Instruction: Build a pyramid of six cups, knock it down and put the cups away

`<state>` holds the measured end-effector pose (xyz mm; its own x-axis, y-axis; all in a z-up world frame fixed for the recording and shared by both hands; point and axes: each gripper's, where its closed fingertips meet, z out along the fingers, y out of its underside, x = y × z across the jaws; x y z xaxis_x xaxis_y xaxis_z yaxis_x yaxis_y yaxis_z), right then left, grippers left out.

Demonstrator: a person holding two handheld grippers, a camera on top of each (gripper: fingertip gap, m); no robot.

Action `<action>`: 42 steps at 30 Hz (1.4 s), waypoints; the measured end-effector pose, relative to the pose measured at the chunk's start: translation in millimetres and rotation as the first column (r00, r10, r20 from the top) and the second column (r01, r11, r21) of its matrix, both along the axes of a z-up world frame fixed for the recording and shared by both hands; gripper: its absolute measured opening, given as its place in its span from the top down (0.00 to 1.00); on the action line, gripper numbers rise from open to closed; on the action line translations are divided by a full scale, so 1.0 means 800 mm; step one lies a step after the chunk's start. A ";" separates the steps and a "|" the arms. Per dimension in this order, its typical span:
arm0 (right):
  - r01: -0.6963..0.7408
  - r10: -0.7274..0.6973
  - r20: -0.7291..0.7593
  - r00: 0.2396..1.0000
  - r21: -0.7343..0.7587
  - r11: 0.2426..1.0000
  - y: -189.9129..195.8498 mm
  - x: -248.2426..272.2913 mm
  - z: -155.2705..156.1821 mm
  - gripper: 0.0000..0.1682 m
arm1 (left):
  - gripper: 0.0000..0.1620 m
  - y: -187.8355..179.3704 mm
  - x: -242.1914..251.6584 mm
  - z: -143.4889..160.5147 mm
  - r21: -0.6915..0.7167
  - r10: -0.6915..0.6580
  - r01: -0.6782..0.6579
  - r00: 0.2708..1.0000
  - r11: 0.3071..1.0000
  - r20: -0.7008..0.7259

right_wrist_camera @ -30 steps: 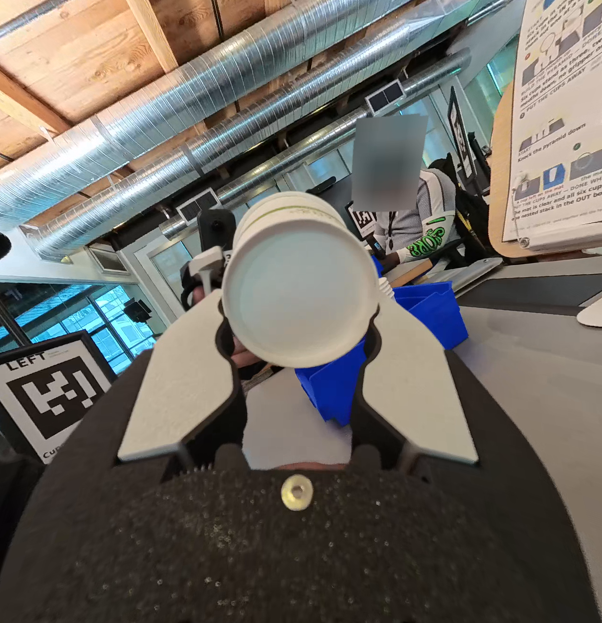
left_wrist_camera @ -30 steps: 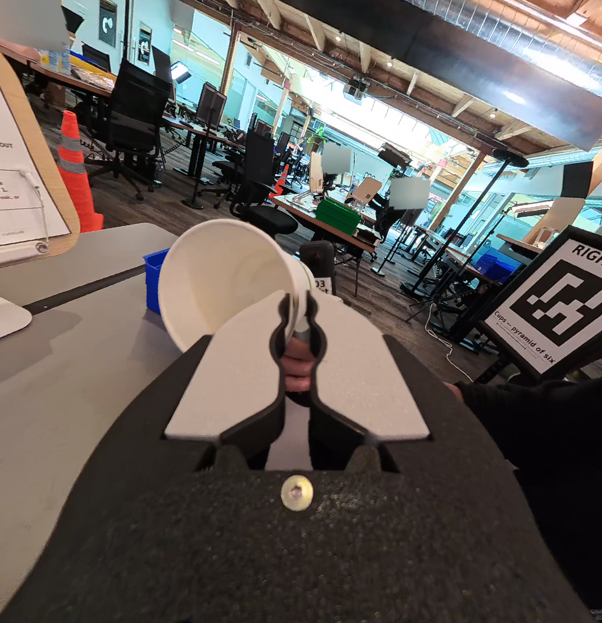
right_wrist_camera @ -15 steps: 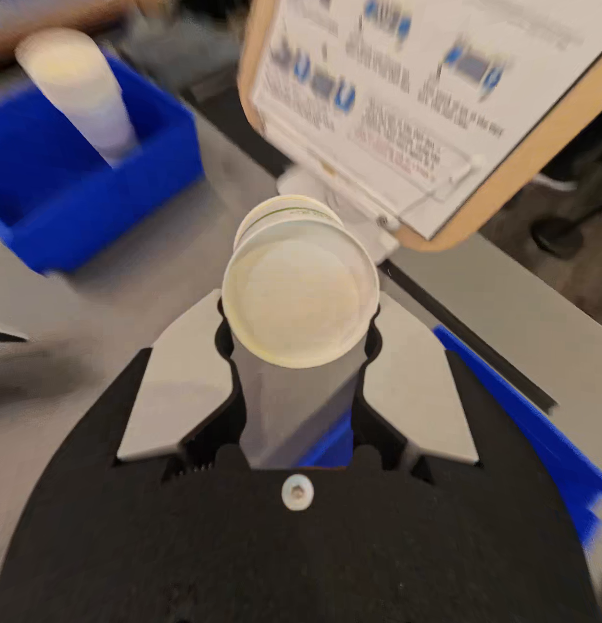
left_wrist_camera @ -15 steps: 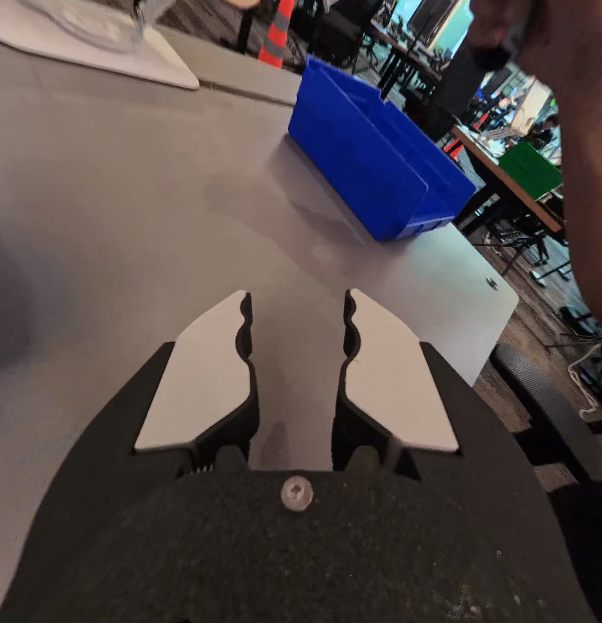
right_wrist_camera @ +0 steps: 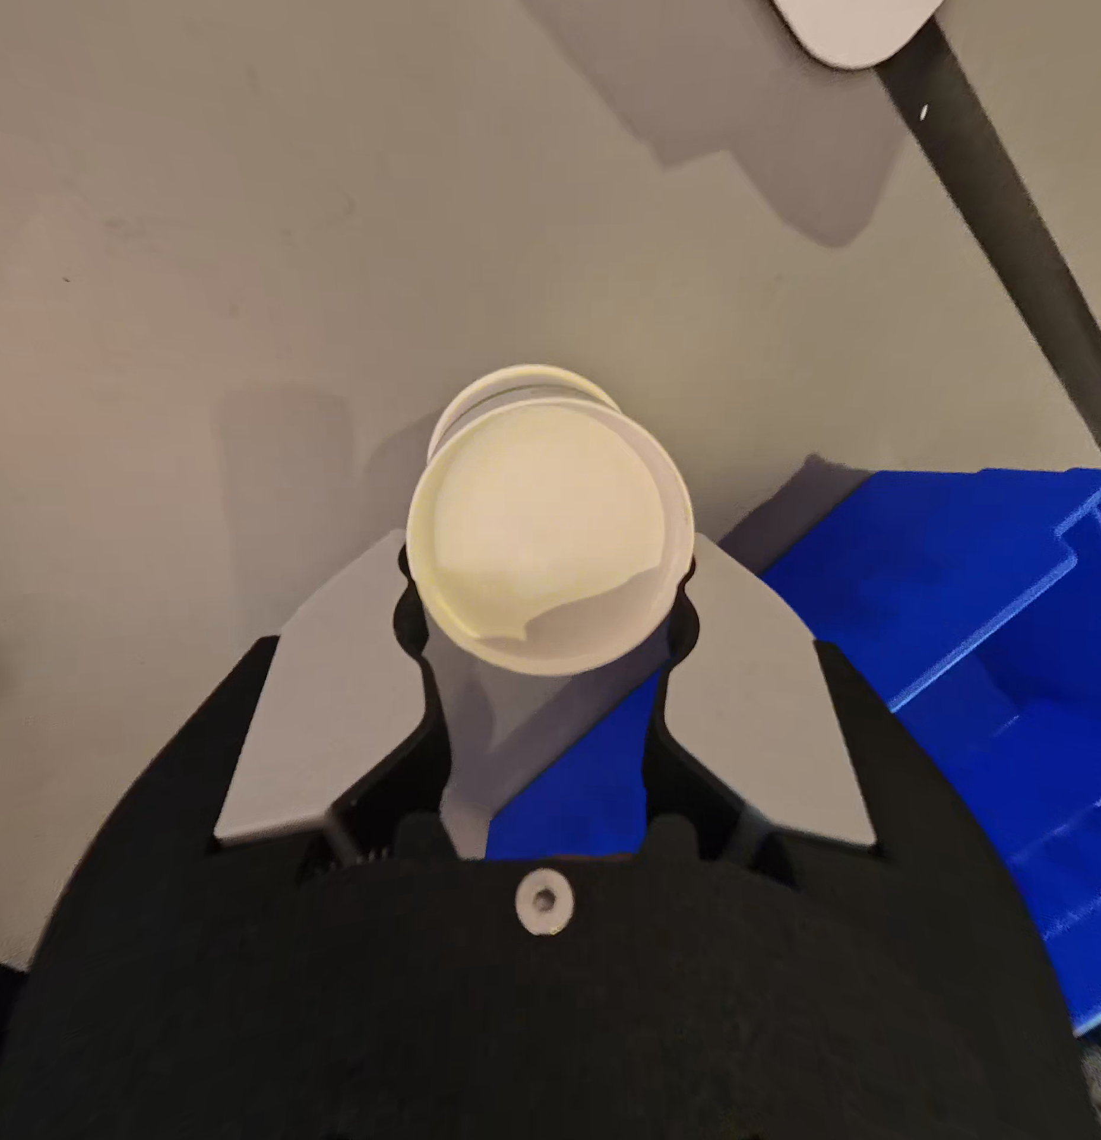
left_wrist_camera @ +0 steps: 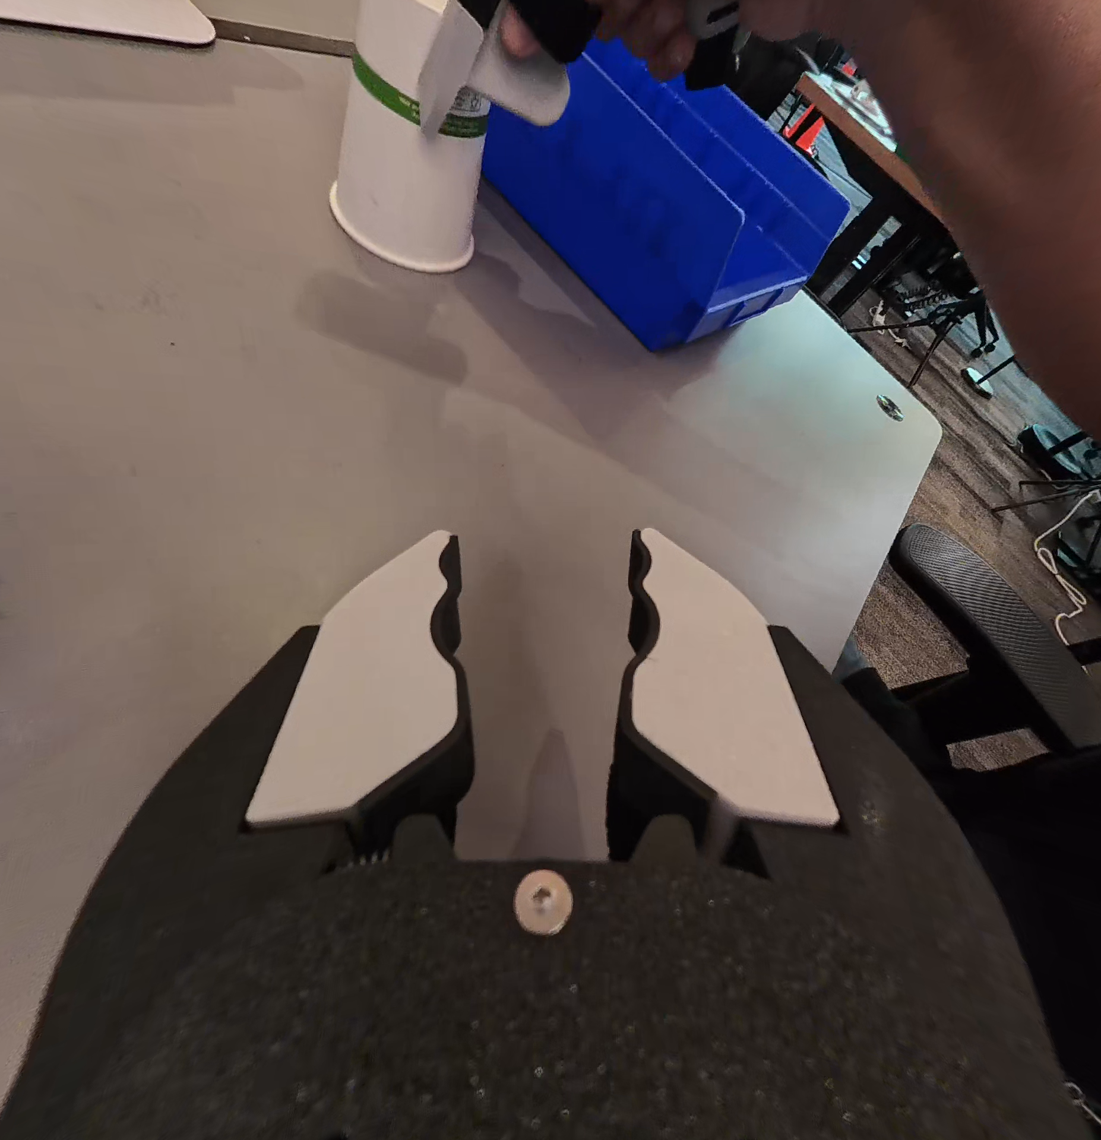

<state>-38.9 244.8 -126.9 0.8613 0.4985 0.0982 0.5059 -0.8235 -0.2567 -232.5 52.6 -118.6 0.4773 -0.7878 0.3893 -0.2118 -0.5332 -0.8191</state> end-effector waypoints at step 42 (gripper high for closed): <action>-0.012 0.586 -0.580 0.566 0.705 0.709 -0.306 -0.148 0.049 0.65 | 0.88 0.329 -0.283 0.114 0.134 -0.085 0.332 0.569 0.934 -0.818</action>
